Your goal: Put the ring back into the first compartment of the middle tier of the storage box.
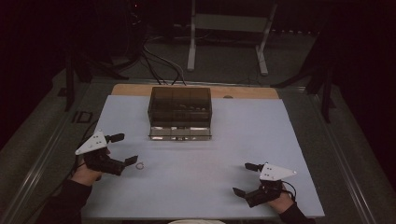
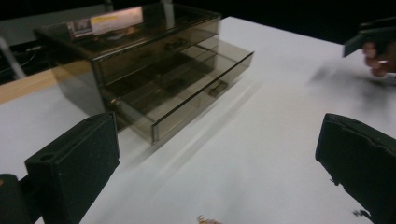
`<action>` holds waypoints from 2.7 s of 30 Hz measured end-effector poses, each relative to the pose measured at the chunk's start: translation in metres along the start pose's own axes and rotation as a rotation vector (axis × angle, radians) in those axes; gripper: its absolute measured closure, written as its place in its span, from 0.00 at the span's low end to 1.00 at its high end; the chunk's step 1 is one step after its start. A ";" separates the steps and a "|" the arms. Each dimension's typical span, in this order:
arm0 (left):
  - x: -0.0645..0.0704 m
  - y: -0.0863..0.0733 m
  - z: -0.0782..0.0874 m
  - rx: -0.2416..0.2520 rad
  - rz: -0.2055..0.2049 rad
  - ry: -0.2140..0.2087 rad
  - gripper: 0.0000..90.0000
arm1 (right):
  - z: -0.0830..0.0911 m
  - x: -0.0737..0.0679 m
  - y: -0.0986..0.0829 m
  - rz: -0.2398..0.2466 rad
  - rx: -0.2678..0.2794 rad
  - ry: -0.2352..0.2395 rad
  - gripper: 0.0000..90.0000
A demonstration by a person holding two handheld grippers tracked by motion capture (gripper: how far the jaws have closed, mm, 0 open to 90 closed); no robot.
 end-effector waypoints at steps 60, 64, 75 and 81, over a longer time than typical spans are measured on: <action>0.007 -0.041 -0.038 -0.382 0.019 0.016 0.59 | 0.000 0.001 0.000 -0.002 -0.002 -0.001 0.00; 0.009 -0.041 -0.042 -0.406 0.017 0.001 0.68 | 0.000 0.001 0.000 0.001 -0.002 -0.002 0.00; 0.008 -0.048 -0.049 -0.454 0.025 -0.001 0.84 | 0.000 0.001 0.000 0.000 -0.002 -0.001 0.00; 0.008 -0.048 -0.050 -0.452 0.022 0.001 0.89 | 0.000 0.001 0.000 0.002 -0.003 -0.003 0.00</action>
Point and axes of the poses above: each handheld gripper's, and its own axes: z roughly backward along the jaws, y roughly out of its top, x roughly to its right, the point moved 1 cm from there along -z, roughly forward along the jaws, and after that the axes turned 8 degrees about -z, right-handed, at the moved point
